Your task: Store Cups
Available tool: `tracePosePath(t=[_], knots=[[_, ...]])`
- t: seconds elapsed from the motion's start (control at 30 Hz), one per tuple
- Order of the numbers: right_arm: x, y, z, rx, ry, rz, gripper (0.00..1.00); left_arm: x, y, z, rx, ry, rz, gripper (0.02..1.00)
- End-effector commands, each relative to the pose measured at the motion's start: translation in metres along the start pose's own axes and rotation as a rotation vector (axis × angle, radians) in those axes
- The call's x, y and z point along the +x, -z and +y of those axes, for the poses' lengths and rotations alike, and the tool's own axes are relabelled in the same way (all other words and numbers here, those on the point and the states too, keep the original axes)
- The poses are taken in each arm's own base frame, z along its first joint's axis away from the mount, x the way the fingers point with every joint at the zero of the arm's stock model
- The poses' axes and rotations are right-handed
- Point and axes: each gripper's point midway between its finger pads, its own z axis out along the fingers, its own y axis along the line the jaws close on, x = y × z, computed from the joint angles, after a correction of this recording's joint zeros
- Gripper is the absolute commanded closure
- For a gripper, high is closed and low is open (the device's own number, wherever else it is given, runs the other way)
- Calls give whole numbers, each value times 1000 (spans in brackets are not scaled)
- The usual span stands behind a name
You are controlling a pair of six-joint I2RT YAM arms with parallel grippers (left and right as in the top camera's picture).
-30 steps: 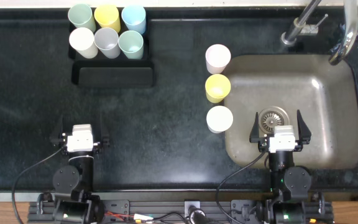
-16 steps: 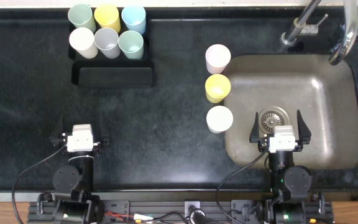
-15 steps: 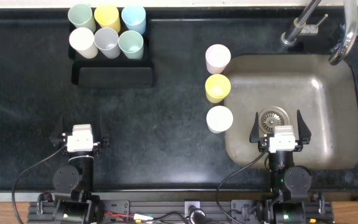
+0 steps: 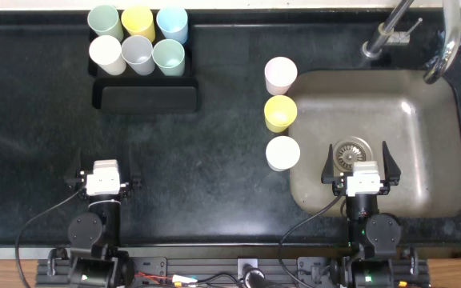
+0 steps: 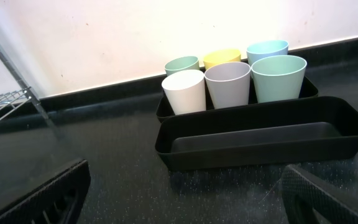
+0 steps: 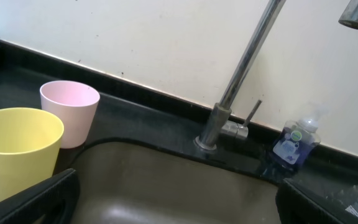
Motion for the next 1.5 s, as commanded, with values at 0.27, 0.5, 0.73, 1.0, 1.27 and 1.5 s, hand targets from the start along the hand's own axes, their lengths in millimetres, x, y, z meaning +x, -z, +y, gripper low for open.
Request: tracePosePath(t=[0.27,0.5,0.73,1.0,1.27,1.5], knots=[[2,0,2,-2,-1,-5,3,-3,1,1,-5,3,-13,18],[2,0,2,-2,-1,-5,5,-3,1,1,-5,3,-13,18],[2,0,2,-2,-1,-5,3,-3,1,1,-5,3,-13,18],[2,0,2,-2,-1,-5,3,-2,1,0,0,6,-10,18],[2,0,2,-2,-1,-5,5,-42,9,-38,293,749,-26,18],[2,0,2,-2,-1,-5,3,-129,-43,-75,503,865,206,18]])
